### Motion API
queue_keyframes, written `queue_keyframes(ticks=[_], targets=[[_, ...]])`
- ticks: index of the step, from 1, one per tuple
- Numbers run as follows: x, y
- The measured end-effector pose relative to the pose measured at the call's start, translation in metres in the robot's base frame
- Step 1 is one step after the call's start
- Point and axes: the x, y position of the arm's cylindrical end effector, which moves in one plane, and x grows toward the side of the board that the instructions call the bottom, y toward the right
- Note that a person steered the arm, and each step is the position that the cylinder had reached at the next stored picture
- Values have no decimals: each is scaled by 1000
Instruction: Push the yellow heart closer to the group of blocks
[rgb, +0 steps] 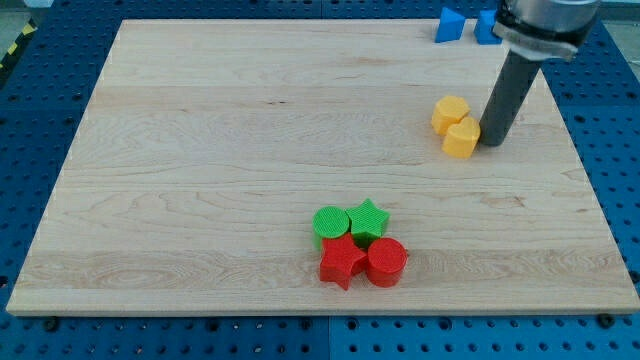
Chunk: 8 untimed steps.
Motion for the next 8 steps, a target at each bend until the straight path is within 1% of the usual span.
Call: queue_keyframes(ticks=[1,2,3,4,5,6,7,8], targets=[[47,-14],[28,14],[-18,28],[-44,14],[-39,-21],[21,-25],[59,-25],[44,-23]])
